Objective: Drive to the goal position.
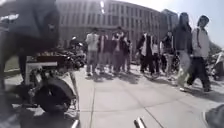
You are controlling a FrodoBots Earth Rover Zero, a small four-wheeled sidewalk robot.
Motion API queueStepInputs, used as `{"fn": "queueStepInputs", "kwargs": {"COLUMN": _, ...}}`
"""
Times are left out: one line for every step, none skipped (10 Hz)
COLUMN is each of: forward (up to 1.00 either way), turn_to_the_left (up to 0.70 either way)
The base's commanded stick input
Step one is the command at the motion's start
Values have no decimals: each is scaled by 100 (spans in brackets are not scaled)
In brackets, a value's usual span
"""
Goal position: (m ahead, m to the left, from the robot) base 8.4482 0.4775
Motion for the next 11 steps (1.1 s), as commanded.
{"fn": "queueStepInputs", "kwargs": {"forward": 0, "turn_to_the_left": -83}}
{"fn": "queueStepInputs", "kwargs": {"forward": 0, "turn_to_the_left": -84}}
{"fn": "queueStepInputs", "kwargs": {"forward": 0, "turn_to_the_left": -84}}
{"fn": "queueStepInputs", "kwargs": {"forward": 0, "turn_to_the_left": -84}}
{"fn": "queueStepInputs", "kwargs": {"forward": 6, "turn_to_the_left": -78}}
{"fn": "queueStepInputs", "kwargs": {"forward": 33, "turn_to_the_left": -51}}
{"fn": "queueStepInputs", "kwargs": {"forward": 59, "turn_to_the_left": -25}}
{"fn": "queueStepInputs", "kwargs": {"forward": 85, "turn_to_the_left": 1}}
{"fn": "queueStepInputs", "kwargs": {"forward": 85, "turn_to_the_left": 1}}
{"fn": "queueStepInputs", "kwargs": {"forward": 85, "turn_to_the_left": 1}}
{"fn": "queueStepInputs", "kwargs": {"forward": 85, "turn_to_the_left": 1}}
